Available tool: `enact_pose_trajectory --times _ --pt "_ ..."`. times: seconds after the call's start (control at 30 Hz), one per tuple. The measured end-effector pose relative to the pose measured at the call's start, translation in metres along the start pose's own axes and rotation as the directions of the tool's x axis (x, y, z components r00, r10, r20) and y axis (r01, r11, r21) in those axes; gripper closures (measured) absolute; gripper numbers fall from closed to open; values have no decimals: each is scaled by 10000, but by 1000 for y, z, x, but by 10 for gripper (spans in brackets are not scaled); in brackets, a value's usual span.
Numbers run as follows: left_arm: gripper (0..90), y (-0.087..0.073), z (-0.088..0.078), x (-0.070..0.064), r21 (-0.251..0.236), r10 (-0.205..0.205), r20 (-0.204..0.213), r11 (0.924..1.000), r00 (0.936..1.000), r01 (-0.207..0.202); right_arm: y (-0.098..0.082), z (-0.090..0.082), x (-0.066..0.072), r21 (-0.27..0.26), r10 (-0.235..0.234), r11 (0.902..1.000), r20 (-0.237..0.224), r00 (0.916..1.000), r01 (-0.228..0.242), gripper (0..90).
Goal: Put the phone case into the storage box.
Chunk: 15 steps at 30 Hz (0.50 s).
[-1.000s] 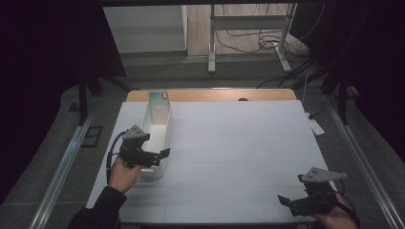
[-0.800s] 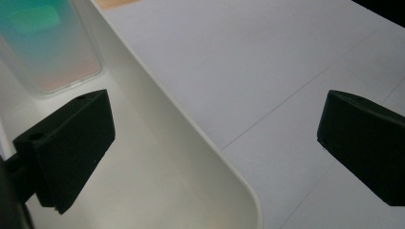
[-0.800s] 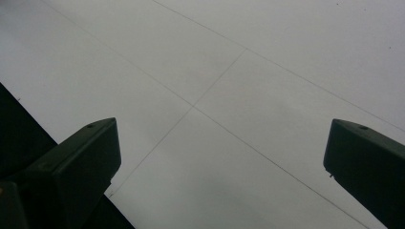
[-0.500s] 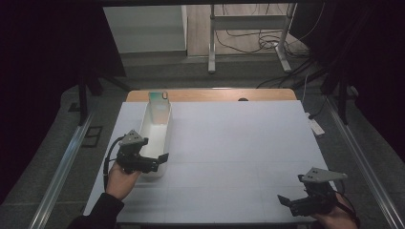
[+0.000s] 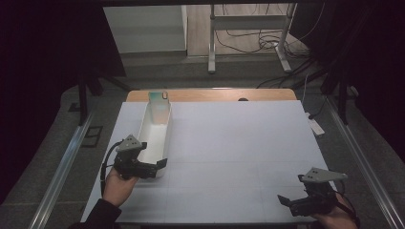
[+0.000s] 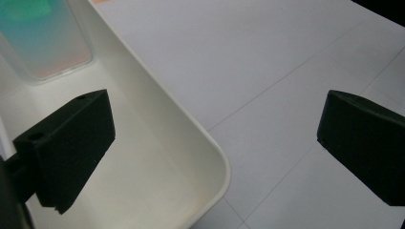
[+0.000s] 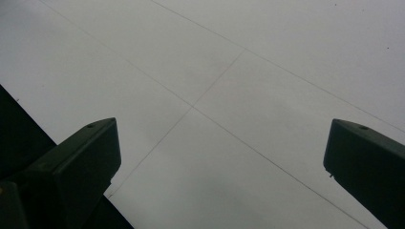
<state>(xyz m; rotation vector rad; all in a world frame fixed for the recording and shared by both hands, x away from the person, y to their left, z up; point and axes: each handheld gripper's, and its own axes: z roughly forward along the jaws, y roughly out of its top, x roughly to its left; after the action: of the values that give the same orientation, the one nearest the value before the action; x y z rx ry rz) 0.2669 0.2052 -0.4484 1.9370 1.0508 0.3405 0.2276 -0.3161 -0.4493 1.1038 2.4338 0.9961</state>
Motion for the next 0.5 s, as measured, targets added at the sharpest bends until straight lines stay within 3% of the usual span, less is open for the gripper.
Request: enact_pose_trajectory --times 0.5 --pt "0 -9 -10 -4 10 -102 -133 9999 9999 102 0 0 0 12 12 10000 19 10000 -12 0"
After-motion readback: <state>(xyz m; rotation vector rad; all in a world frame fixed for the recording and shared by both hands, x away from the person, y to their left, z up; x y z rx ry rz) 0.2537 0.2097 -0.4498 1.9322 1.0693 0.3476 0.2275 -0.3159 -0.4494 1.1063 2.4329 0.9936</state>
